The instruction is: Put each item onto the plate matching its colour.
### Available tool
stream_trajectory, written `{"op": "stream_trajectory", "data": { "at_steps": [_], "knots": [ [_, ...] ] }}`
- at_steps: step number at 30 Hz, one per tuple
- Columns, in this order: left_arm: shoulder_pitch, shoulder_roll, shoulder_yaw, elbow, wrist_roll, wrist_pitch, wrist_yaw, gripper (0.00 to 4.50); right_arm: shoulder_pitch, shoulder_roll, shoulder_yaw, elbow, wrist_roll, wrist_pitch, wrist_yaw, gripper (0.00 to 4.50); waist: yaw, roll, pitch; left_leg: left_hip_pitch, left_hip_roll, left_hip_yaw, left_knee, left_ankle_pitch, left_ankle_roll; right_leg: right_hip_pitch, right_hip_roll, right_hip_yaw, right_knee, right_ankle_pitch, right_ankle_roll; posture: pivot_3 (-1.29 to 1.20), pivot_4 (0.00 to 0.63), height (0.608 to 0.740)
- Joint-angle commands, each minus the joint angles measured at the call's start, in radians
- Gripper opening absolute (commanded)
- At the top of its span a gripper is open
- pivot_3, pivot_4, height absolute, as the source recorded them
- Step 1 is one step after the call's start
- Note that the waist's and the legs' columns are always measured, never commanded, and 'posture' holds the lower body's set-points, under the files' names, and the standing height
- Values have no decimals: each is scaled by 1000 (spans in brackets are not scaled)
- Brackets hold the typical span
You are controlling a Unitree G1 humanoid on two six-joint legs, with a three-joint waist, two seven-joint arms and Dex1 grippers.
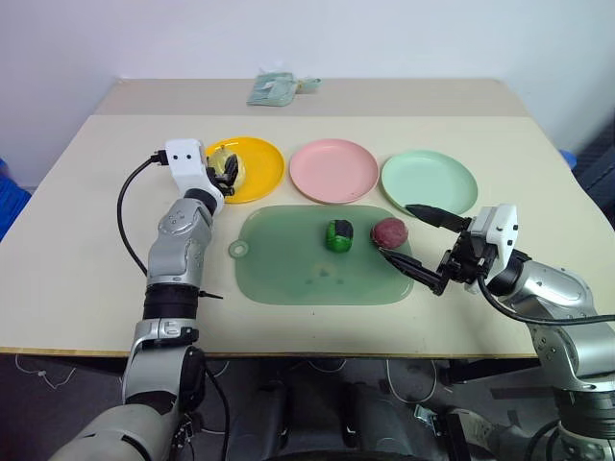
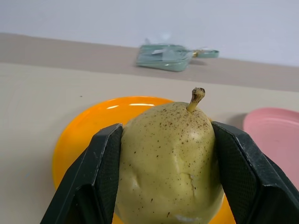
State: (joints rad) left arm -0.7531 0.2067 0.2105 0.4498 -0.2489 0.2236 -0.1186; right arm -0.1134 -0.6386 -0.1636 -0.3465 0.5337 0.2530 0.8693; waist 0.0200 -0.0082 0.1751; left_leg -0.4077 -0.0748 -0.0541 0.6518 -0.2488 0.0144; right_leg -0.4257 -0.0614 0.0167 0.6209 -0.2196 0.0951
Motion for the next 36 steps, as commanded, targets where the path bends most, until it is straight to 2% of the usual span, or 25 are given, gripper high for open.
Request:
{"op": "stream_trajectory", "data": {
  "at_steps": [1,2,4,6,7,13,18,22,26,31,33,36],
  "knots": [
    [-112,-4,21,113,15,-102,27,2384,-15,5,-16,-17,7,-13,-7,4500,1,0,0,0,0,0,0,0,0,0,0,0,0,0,0,0,150,740],
    [-131,-6,27,152,11,-123,26,2384,-12,5,-16,-19,7,-14,-9,4500,1,0,0,0,0,0,0,0,0,0,0,0,0,0,0,0,150,740],
    [-168,-5,35,232,10,-157,23,3410,-8,6,-16,-25,6,-14,-12,4500,-1,0,0,0,0,0,0,0,0,0,0,0,0,0,0,0,150,740],
    [-192,-6,43,282,1,-178,14,4248,-1,6,-17,-33,7,-14,-15,4500,-5,0,0,0,0,0,0,0,0,0,0,0,0,0,0,0,150,740],
    [-198,-7,44,294,-3,-185,9,4466,3,5,-19,-36,7,-14,-16,4500,-6,0,0,0,0,0,0,0,0,0,0,0,0,0,0,0,150,740],
    [-177,-1,40,252,-11,-184,-18,4466,7,6,-16,-37,4,-12,-27,4500,-6,0,0,0,0,0,0,0,0,-1,0,0,2,0,0,0,150,740],
    [-47,10,7,-15,-76,-70,-163,4466,-17,22,19,-44,-3,19,-62,4500,-8,0,0,0,0,0,0,0,0,-1,0,1,3,0,0,0,150,740],
    [99,58,-43,-255,-125,66,-278,4466,-44,54,70,-62,-17,45,-100,4500,-10,0,0,0,0,0,0,0,0,-2,0,2,4,0,0,0,150,740],
    [204,103,-90,-408,-164,163,-372,4466,-67,70,105,-51,-35,51,-114,4500,-6,0,0,0,0,0,0,0,0,-3,0,2,5,0,0,0,150,740],
    [336,204,-130,-588,-239,261,-537,4466,-95,84,137,-28,-59,50,-117,4500,-8,0,0,0,0,0,0,0,0,-2,-1,2,5,0,-1,0,150,740],
    [400,269,-124,-660,-287,267,-648,4466,-110,90,159,-13,-78,56,-125,4500,-11,1,0,0,0,0,0,0,0,-3,0,2,5,0,-1,0,150,740],
    [497,391,-119,-717,-285,214,-801,4466,-136,100,204,27,-132,71,-149,4500,-16,1,-1,1,0,0,-2,0,-1,-3,0,3,5,-2,-3,0,150,740]
  ]
}}
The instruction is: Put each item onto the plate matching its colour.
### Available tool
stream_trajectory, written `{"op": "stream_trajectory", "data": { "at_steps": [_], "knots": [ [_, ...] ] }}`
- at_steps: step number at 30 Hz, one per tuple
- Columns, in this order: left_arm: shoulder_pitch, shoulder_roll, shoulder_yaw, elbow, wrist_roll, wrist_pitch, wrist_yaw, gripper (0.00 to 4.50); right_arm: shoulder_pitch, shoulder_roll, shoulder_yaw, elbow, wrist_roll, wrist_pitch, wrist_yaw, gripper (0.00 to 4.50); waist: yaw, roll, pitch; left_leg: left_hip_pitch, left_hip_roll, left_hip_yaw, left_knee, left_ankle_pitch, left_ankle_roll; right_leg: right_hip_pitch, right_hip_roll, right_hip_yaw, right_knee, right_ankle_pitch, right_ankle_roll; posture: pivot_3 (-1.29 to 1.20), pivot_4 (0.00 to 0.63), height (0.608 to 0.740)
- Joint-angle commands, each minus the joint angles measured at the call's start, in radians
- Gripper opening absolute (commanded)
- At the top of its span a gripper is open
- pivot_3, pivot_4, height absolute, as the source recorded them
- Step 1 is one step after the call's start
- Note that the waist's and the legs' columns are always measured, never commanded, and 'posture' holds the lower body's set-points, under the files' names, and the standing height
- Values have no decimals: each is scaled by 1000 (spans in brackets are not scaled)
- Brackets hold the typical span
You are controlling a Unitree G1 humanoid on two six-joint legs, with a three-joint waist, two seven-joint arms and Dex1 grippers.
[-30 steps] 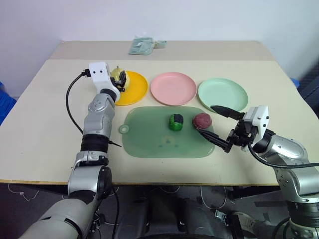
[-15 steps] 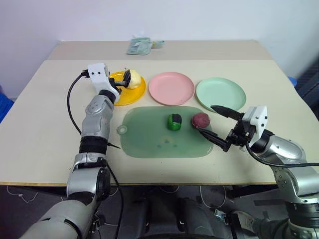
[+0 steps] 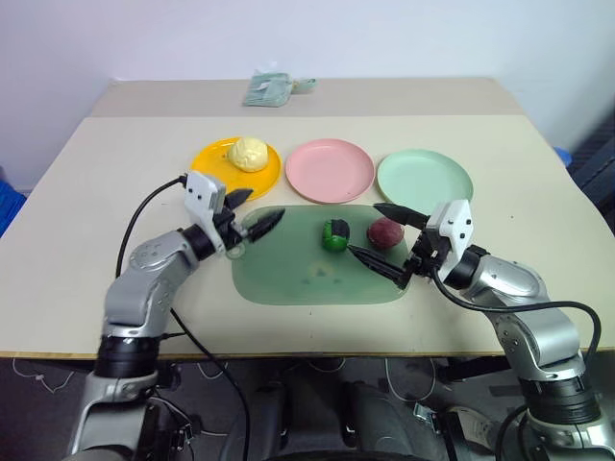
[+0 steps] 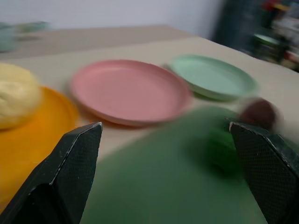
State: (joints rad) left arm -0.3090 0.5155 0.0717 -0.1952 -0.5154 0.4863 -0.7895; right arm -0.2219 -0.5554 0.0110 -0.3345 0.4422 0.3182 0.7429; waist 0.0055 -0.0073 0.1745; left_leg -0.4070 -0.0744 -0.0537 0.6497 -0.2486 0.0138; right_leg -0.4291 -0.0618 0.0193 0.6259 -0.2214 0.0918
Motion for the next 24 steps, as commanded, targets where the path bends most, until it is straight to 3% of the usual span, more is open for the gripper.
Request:
{"op": "stream_trajectory", "data": {
  "at_steps": [1,7,16,24],
  "knots": [
    [80,117,27,-84,-21,-62,-170,4466,-39,19,44,29,-60,16,-33,4500,-3,0,0,0,0,0,-1,0,0,0,0,0,0,-1,-2,0,150,740],
    [203,224,68,-114,-18,-166,-306,4466,-104,52,115,72,-103,112,-58,4500,8,0,0,0,0,0,0,0,0,0,-1,0,-1,-2,-3,0,150,740],
    [335,253,131,-144,-57,-266,-406,4466,-183,91,169,135,-150,220,-81,4500,4,1,0,0,0,0,-2,0,0,-1,-1,0,-2,-2,-4,0,150,740],
    [362,253,143,-185,-91,-254,-401,4466,-239,124,173,215,-191,231,-100,4500,4,1,0,0,0,0,-2,0,0,0,-1,0,-2,-2,-4,0,150,740]
  ]
}}
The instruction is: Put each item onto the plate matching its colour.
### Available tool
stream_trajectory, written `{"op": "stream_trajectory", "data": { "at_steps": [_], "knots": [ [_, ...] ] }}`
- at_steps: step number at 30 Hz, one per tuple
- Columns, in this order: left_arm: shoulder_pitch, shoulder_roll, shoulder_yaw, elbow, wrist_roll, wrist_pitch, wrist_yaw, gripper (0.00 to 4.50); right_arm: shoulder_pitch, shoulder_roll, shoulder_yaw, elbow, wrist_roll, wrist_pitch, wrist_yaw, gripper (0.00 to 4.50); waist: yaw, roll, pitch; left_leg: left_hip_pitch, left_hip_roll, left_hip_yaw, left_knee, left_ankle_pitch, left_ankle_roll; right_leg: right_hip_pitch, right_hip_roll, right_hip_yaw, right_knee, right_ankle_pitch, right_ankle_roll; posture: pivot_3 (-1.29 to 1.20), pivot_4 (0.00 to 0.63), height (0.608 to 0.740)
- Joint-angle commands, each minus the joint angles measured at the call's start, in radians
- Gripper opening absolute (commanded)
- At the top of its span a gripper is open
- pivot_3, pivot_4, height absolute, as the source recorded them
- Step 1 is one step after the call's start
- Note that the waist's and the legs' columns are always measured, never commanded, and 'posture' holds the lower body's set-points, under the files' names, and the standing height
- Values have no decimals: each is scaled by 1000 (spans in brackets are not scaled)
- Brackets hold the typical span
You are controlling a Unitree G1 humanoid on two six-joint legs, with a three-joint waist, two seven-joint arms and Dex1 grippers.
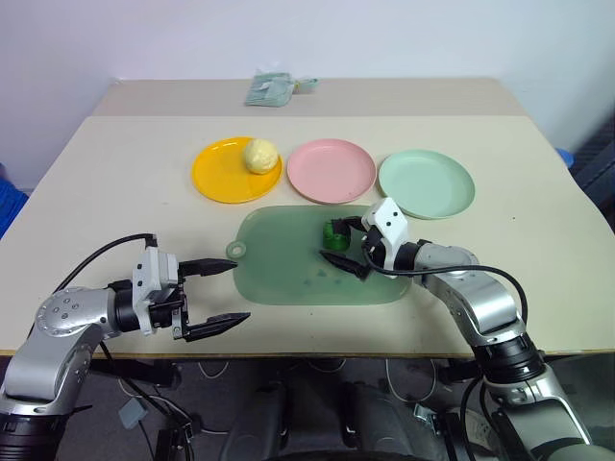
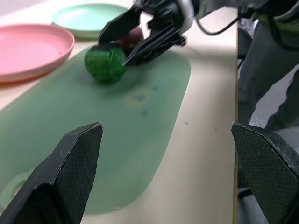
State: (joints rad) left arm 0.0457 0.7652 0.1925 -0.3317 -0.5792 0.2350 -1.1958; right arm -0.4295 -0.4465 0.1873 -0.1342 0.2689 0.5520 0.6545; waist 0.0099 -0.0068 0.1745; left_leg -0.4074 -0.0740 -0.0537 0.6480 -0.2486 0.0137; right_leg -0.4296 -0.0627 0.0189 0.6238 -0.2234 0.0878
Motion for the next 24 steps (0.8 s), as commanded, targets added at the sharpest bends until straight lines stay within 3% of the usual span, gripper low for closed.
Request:
{"op": "stream_trajectory", "data": {
  "at_steps": [1,7,10,13,15,20,24],
  "knots": [
    [9,1,21,-56,-30,0,10,4466,-40,18,-1,26,-26,2,-16,4500,-1,0,0,0,0,0,0,0,0,0,0,0,0,0,0,0,150,740],
    [11,-6,15,-83,-38,9,40,4466,-67,36,1,72,-66,3,-33,4500,-2,0,0,0,0,0,0,0,0,0,0,0,0,0,0,0,150,740],
    [9,-10,9,-94,-40,14,54,4500,-72,41,-2,79,-76,0,-33,3584,-2,0,0,0,0,0,0,0,0,0,0,0,0,0,0,0,150,740],
    [11,-14,7,-101,-41,17,65,4500,-77,43,-6,79,-80,4,-33,2113,-3,0,0,0,0,0,0,0,0,0,0,0,0,0,0,0,150,740],
    [11,-17,7,-103,-41,19,72,4500,-81,43,-14,70,-76,4,-32,1555,-3,0,0,0,0,0,0,0,0,0,0,0,0,0,0,0,150,740],
    [2,-27,4,-108,-47,29,93,4500,-140,59,-114,4,35,57,-15,1526,-3,1,0,0,0,0,0,0,0,0,0,0,0,0,0,0,150,740],
    [-6,-36,-5,-117,-47,35,111,4500,-263,49,-204,83,81,5,0,1526,-5,1,1,0,0,0,0,0,0,-1,1,0,0,0,0,0,150,740]
  ]
}}
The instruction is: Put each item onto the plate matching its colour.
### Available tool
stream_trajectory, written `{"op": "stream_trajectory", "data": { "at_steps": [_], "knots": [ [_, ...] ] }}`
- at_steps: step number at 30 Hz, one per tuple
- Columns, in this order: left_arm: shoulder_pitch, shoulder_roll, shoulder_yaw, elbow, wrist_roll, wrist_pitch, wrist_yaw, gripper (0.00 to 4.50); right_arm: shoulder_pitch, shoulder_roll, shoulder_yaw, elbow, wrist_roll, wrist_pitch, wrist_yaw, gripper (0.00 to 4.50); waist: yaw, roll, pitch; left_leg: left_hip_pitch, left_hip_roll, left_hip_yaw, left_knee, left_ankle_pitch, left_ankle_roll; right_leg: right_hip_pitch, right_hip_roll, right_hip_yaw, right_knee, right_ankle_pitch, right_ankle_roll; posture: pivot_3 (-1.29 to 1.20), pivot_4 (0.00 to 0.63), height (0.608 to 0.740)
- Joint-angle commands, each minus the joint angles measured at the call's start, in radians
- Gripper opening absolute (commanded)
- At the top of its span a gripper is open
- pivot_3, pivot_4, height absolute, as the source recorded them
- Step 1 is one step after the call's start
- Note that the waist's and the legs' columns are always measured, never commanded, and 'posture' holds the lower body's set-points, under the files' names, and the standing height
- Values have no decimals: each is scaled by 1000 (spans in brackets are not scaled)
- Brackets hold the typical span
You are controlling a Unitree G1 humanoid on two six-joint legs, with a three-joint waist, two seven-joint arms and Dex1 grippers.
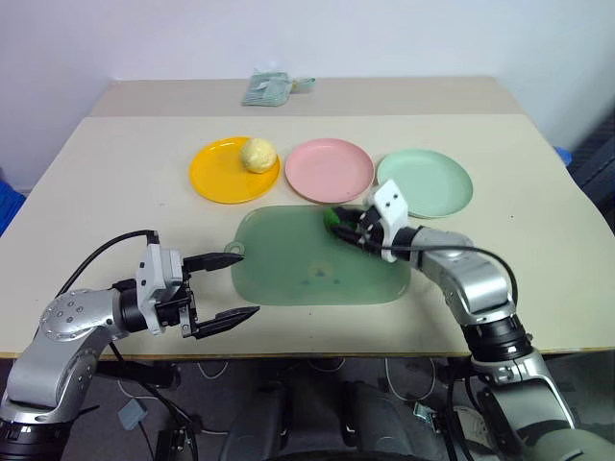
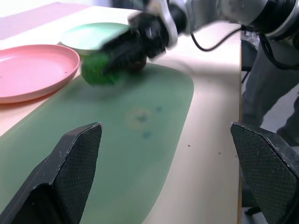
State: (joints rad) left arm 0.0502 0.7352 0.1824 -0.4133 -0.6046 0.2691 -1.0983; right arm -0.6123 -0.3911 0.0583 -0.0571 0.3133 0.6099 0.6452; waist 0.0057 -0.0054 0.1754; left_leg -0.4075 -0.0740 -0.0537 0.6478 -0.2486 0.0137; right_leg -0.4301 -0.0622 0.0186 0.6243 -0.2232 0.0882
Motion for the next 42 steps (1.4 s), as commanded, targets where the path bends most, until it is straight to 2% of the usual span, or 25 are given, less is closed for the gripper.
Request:
{"op": "stream_trajectory", "data": {
  "at_steps": [1,9,13,17,19,21,26,29,33,37,39,42],
  "knots": [
    [-14,-10,1,-38,-20,2,20,4500,-124,-19,-87,81,10,-114,4,1526,-1,0,0,0,0,0,0,0,0,0,0,0,0,0,0,0,150,740],
    [-29,-32,-8,-38,-5,-4,50,4500,-375,-108,-49,838,-217,-590,5,1526,-5,0,0,0,0,0,-1,0,0,1,0,-1,-3,0,0,0,150,740],
    [-32,-34,-4,-39,-2,-8,61,4500,-472,-110,-46,1130,-278,-727,-33,1526,-23,2,1,0,0,1,-2,0,0,1,0,-1,-3,0,0,0,150,740],
    [-34,-36,-2,-42,2,-10,72,4500,-518,-108,-43,1276,-326,-785,-69,3391,-33,3,2,0,0,1,-3,0,0,0,1,0,-3,1,1,0,150,740],
    [-34,-37,-4,-47,2,-8,79,4500,-525,-104,-49,1305,-334,-794,-68,4466,-33,3,2,0,0,1,-3,0,0,0,1,0,-3,1,2,0,150,740],
    [-31,-38,-6,-53,1,-7,84,4500,-526,-104,-56,1314,-336,-803,-54,4466,-32,3,2,0,0,1,-3,0,0,0,1,0,-3,1,2,0,150,740],
    [-25,-39,-8,-60,-11,2,84,4500,-525,-114,-94,1274,-299,-813,-20,4466,-26,3,2,0,0,1,-3,0,0,0,1,0,-3,1,2,0,150,740],
    [-24,-35,-12,-58,-22,7,65,4500,-475,-135,-133,1128,-222,-732,130,4466,-25,4,2,0,0,1,-3,0,0,0,1,0,-3,2,2,0,150,740],
    [-37,-30,-22,-42,-19,11,42,4500,-261,-171,-149,686,-104,-471,252,4466,-14,4,2,0,0,-1,-3,0,0,1,1,-1,-3,2,3,0,150,740],
    [-64,-34,-34,-27,-26,20,35,4500,-48,-202,-161,303,-32,-241,231,4466,-15,4,2,0,0,-1,-2,0,0,1,0,-1,-3,2,3,0,150,740],
    [-83,-34,-44,-14,-22,22,29,4500,36,-208,-160,182,-12,-159,216,4466,-16,4,2,0,0,-1,-2,0,0,1,0,-1,-2,2,2,0,150,740],
    [-106,-33,-56,4,-15,21,19,4500,102,-214,-147,110,-12,-103,204,4466,-21,5,2,0,0,-1,-1,0,0,1,0,0,-1,1,1,0,150,740]
  ]
}}
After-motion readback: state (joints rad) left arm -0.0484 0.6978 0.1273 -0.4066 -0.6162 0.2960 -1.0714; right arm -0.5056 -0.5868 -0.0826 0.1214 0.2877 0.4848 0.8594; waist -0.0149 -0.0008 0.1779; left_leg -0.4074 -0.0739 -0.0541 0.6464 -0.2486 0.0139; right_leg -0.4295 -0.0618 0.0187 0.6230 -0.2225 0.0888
